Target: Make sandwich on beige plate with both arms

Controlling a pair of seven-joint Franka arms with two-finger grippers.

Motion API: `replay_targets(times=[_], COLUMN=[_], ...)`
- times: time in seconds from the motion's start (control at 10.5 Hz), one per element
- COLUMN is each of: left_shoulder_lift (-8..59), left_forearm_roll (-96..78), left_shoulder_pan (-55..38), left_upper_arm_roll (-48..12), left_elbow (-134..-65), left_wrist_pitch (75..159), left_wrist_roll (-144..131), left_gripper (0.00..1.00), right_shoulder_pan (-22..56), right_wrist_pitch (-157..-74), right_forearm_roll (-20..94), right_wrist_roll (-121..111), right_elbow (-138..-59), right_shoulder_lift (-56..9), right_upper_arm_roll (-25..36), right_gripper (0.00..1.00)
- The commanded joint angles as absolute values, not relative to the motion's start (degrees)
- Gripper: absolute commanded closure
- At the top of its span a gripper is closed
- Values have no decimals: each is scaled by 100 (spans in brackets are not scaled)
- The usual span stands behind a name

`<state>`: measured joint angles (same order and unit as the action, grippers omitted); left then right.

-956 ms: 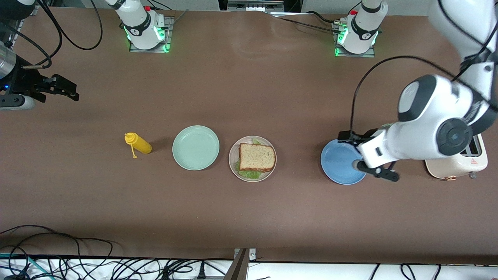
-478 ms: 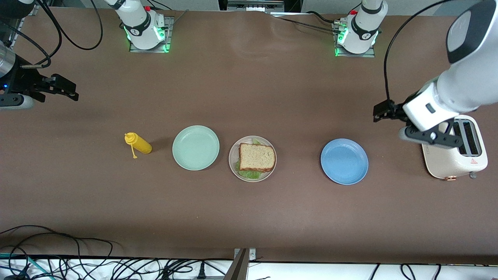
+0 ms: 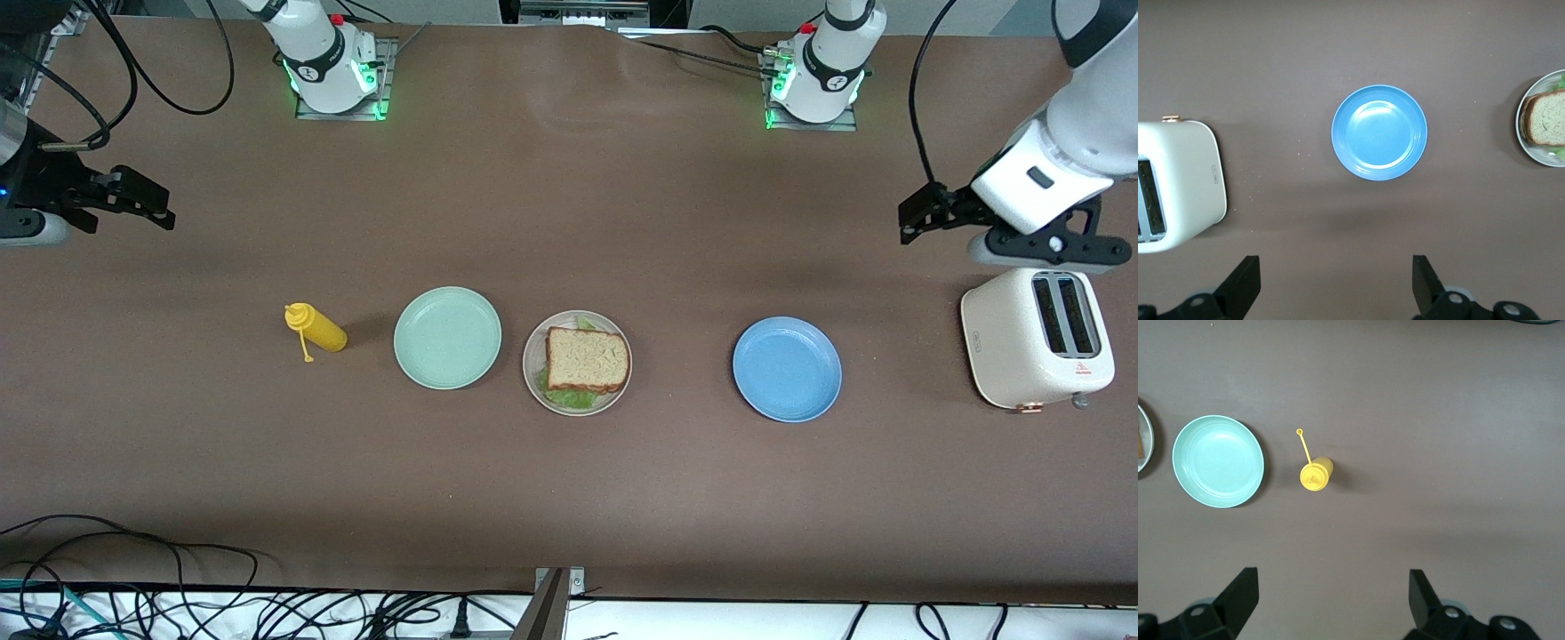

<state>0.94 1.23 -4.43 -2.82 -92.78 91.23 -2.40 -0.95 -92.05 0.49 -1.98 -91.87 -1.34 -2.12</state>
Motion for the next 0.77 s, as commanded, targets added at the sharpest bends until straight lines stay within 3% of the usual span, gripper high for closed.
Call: replay_targets(times=[0.0,0.67], left_shoulder_lift=[-281,-238], left_forearm_roll=[26,9], left_shoulder_pan=[-70,-158], left_upper_arm_roll=[-703,-510], left_elbow=[-9712,-9607], left_wrist_pitch=[9290,9098], left_wrist_roll=[-184,-140], left_gripper=[0,0], right_shoulder_pan=[-97,-97], right_wrist_pitch=[-9141,-9141], right_forearm_roll=[149,123], right_wrist_roll=[-193,-167], right_elbow=[-9079,-9079], right_shoulder_lift=[-158,-167], right_upper_arm_roll=[-185,-193], right_gripper=[0,0])
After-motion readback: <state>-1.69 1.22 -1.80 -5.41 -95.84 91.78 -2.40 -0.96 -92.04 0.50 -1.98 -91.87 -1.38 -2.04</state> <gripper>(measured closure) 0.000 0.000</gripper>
